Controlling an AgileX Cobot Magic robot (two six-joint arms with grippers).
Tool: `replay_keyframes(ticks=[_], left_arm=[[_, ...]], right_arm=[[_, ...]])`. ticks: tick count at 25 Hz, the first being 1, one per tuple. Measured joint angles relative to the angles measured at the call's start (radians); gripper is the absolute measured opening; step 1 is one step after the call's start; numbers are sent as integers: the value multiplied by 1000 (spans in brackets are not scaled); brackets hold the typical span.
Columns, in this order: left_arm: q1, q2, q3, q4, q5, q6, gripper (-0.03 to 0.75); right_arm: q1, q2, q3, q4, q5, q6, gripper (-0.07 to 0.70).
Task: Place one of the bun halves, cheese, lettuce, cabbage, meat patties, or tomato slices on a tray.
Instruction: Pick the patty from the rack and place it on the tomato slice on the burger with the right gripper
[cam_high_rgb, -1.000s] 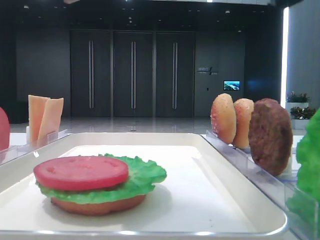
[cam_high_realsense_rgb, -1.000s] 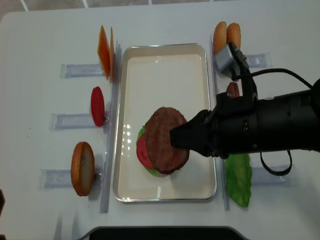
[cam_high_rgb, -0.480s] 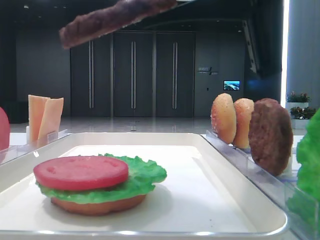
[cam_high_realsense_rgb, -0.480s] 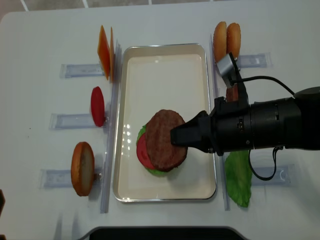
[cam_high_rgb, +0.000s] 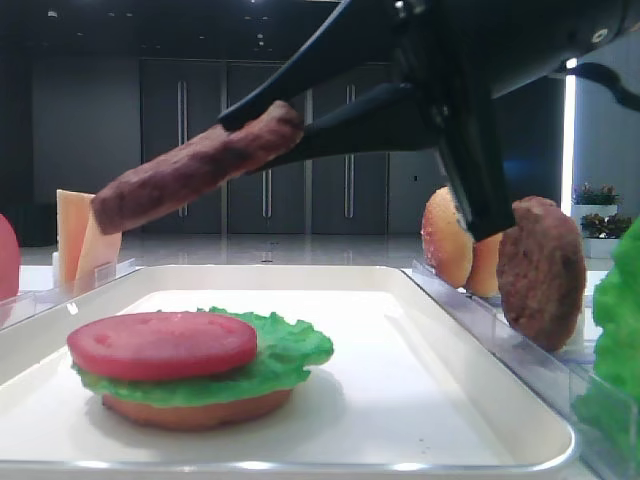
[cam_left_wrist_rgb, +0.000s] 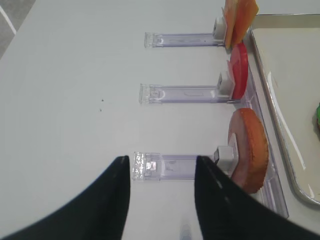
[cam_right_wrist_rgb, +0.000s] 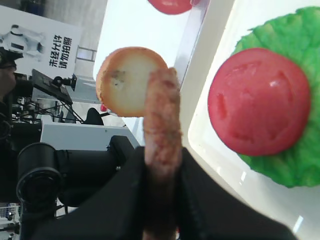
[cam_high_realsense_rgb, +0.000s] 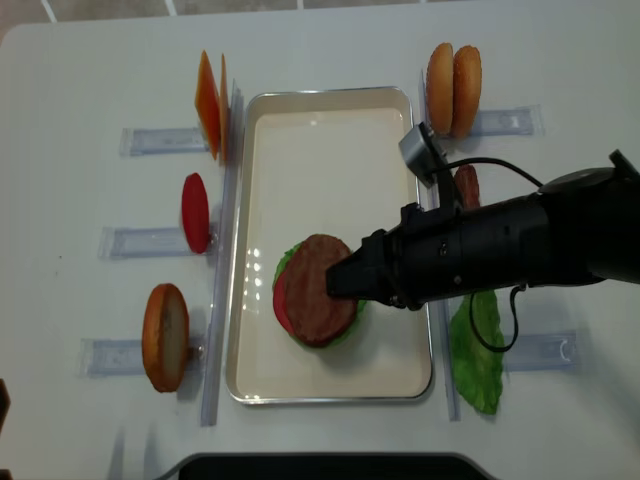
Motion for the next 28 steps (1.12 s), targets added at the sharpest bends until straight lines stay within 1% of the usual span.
replay_keyframes(ticks=[2, 4, 11, 15, 20, 24, 28], left_arm=[[0, 0, 0, 0, 0, 0, 328], [0, 0, 0, 0, 0, 0, 328], [0, 0, 0, 0, 0, 0, 328], [0, 0, 0, 0, 0, 0, 328], [0, 0, 0, 0, 0, 0, 328], [0, 0, 0, 0, 0, 0, 328], [0, 0, 0, 0, 0, 0, 328]], right_arm=[[37, 22, -18, 0, -21, 1, 109], [54, 46, -37, 0, -24, 1, 109], [58, 116, -117, 1, -27, 5, 109], [58, 150, -125, 1, -26, -12, 109], [26, 170, -125, 1, -19, -32, 109], [-13, 170, -125, 1, 10, -37, 109], [-19, 170, -125, 1, 24, -56, 109]])
